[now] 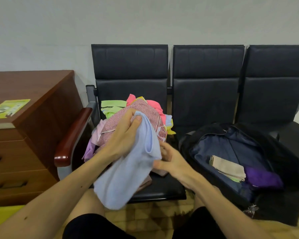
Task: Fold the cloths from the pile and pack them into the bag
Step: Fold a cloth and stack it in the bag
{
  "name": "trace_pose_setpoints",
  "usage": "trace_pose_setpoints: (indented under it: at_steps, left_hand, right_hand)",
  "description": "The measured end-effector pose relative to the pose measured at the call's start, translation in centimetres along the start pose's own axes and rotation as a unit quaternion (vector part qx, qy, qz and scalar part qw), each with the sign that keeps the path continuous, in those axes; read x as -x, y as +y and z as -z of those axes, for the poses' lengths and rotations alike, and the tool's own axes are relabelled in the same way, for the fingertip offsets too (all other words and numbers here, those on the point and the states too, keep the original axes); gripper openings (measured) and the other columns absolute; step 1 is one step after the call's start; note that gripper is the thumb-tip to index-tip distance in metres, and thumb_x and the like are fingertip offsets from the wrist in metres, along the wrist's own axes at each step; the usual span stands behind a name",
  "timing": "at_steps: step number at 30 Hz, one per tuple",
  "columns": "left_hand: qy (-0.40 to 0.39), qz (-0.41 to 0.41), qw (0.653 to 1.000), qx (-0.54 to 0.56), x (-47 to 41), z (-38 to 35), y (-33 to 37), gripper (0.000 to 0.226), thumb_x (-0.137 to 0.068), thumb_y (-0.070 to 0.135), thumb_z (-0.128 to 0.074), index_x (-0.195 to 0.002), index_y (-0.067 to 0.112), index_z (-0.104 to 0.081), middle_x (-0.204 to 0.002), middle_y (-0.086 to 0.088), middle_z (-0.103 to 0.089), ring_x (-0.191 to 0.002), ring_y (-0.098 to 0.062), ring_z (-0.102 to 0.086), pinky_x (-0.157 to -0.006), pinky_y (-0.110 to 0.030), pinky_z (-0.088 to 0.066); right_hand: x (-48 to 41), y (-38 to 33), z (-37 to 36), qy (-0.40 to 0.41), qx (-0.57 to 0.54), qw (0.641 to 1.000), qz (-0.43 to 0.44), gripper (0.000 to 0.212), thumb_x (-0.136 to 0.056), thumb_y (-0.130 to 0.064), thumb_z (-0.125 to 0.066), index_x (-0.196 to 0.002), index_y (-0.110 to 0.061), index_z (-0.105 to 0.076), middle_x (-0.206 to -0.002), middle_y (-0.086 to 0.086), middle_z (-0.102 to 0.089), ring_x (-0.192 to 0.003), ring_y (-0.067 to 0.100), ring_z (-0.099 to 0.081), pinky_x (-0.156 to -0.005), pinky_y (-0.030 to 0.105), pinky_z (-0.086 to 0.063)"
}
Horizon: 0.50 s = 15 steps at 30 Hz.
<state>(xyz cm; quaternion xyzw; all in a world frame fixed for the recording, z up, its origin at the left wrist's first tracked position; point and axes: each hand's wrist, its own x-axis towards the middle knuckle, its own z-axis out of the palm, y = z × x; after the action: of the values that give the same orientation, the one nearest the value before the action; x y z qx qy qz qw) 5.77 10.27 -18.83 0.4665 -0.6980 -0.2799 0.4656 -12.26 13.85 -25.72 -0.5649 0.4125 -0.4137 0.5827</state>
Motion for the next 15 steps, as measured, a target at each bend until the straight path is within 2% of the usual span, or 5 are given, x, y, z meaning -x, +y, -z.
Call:
trace_pose_setpoints:
  at_steps: [3, 5, 7, 11, 15]
  left_hand:
    - [0.031, 0.042, 0.999, -0.006, 0.1, -0.6, -1.2, 0.022, -0.106, 0.022, -0.042, -0.089, 0.008, -0.047, -0.081, 0.0, -0.046, -0.069, -0.006, -0.041, -0.067, -0.026, -0.038]
    - [0.048, 0.113, 0.992, -0.02, 0.0, -0.9, -2.8, 0.02, -0.104, 0.019, -0.043, -0.086, 0.012, -0.048, -0.079, 0.003, -0.044, -0.07, -0.007, -0.042, -0.066, -0.026, -0.038]
    - [0.039, 0.207, 0.977, 0.021, -0.1, -0.9, -4.8, 0.019, -0.1, 0.017, -0.044, -0.083, 0.013, -0.051, -0.081, -0.003, -0.051, -0.075, -0.018, -0.048, -0.067, -0.031, -0.04]
    - [-0.011, 0.357, 0.907, 0.222, 1.3, -0.9, -6.7, 0.021, -0.102, 0.017, -0.051, -0.098, 0.004, -0.067, -0.097, -0.015, -0.07, -0.082, -0.026, -0.066, -0.069, -0.03, -0.052]
    - [-0.098, 0.417, 0.821, 0.376, 3.4, -1.6, -7.9, 0.052, -0.098, 0.052, -0.051, -0.127, 0.012, -0.068, -0.126, -0.012, -0.068, -0.12, -0.028, -0.063, -0.102, -0.041, -0.048]
  right_hand:
    - [0.6, 1.5, -2.2, -0.011, -0.017, 0.999, -0.043, 0.058, -0.078, -0.011, -0.082, -0.131, -0.016, -0.059, -0.122, -0.001, -0.07, -0.115, 0.019, -0.065, -0.095, 0.038, -0.055]
    - [0.7, 2.2, -3.0, 0.005, -0.116, 0.989, -0.088, 0.044, -0.086, -0.013, -0.075, -0.128, -0.008, -0.062, -0.124, 0.009, -0.069, -0.117, 0.025, -0.065, -0.104, 0.046, -0.049]
    - [0.7, 2.6, -3.1, -0.019, -0.241, 0.961, -0.136, 0.039, -0.093, -0.014, -0.066, -0.13, -0.004, -0.062, -0.129, 0.016, -0.065, -0.12, 0.03, -0.062, -0.107, 0.048, -0.046]
    - [0.5, 2.7, -2.2, -0.03, -0.337, 0.927, -0.163, 0.037, -0.094, -0.016, -0.064, -0.131, -0.009, -0.063, -0.134, 0.018, -0.061, -0.124, 0.034, -0.058, -0.107, 0.05, -0.044]
    - [-0.2, 2.8, -1.2, 0.023, -0.3, 0.939, -0.165, 0.037, -0.098, -0.017, -0.059, -0.134, -0.01, -0.059, -0.131, 0.019, -0.063, -0.123, 0.036, -0.059, -0.107, 0.052, -0.044]
